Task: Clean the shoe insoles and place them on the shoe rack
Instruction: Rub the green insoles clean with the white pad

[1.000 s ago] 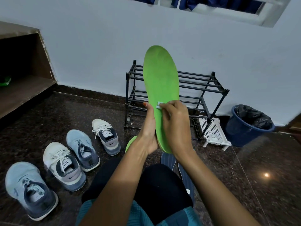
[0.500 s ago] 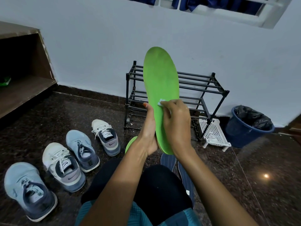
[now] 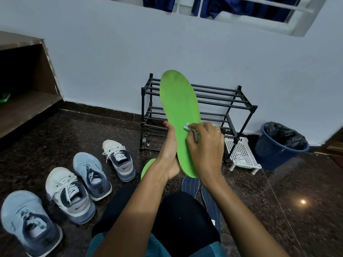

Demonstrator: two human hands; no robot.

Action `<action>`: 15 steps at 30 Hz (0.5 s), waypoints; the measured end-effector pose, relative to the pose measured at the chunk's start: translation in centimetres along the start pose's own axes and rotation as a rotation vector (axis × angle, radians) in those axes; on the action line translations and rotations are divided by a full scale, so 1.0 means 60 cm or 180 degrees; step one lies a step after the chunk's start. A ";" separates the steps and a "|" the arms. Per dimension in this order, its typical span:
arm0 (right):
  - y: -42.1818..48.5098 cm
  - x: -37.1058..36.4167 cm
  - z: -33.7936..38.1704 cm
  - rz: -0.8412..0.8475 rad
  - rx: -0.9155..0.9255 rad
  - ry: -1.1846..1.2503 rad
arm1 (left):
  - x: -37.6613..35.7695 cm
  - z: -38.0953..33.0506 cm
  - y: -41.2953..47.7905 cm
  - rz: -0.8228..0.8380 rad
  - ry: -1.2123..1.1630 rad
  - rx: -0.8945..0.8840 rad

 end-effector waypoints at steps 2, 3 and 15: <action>0.003 0.000 -0.006 -0.0021 -0.0046 0.0036 | -0.002 -0.001 0.002 0.0022 0.0005 -0.0013; 0.004 -0.001 -0.011 0.0017 -0.0086 0.0102 | -0.003 -0.001 0.003 0.0017 -0.0002 -0.0003; 0.034 -0.038 -0.140 0.0432 -0.1029 0.1277 | -0.017 -0.015 0.063 -0.0361 0.0775 -0.0006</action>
Point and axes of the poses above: each hand's wrist, its own y-axis towards the middle knuckle, its own x-axis out of the back of the hand, z = x × y, the point moved 8 cm from there along y, towards the middle knuckle, and after that the axes turned 10 degrees about x, right-handed, at the moved point
